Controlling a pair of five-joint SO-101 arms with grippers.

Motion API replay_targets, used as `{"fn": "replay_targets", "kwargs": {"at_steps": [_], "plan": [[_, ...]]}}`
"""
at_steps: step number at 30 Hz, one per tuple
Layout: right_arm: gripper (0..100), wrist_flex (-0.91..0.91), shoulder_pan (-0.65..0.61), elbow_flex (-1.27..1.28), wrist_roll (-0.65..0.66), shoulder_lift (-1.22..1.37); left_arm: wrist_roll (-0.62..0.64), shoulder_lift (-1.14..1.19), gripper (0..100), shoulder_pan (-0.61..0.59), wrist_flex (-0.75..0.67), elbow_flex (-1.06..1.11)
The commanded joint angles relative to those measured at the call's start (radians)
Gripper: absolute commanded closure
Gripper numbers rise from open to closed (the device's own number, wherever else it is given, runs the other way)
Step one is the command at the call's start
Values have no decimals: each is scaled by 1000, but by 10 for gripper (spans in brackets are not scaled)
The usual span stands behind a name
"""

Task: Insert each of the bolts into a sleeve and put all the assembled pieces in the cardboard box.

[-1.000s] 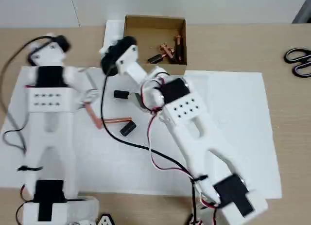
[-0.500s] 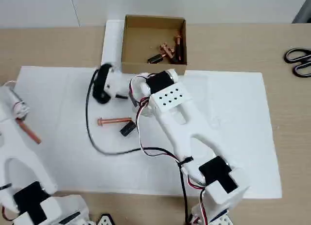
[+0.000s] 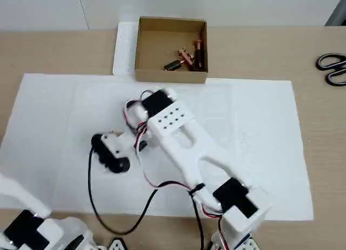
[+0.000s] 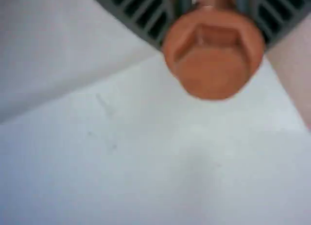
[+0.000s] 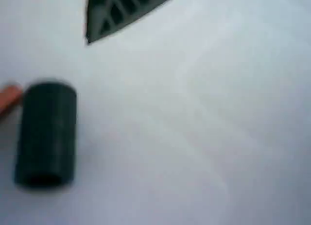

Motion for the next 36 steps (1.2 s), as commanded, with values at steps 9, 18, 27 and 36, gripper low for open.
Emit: {"fn": "replay_targets", "kwargs": {"at_steps": [9, 18, 27, 36], "plan": [[736, 54, -33, -48, 9, 124, -9, -55, 994, -8, -31, -4], [736, 42, -10, -48, 9, 196, -9, -60, 994, -3, -8, -4], [816, -53, 8, -49, 9, 236, -8, -60, 994, 0, -9, -5], [997, -108, 7, -49, 9, 262, -8, -60, 994, 0, -11, -5]]}}
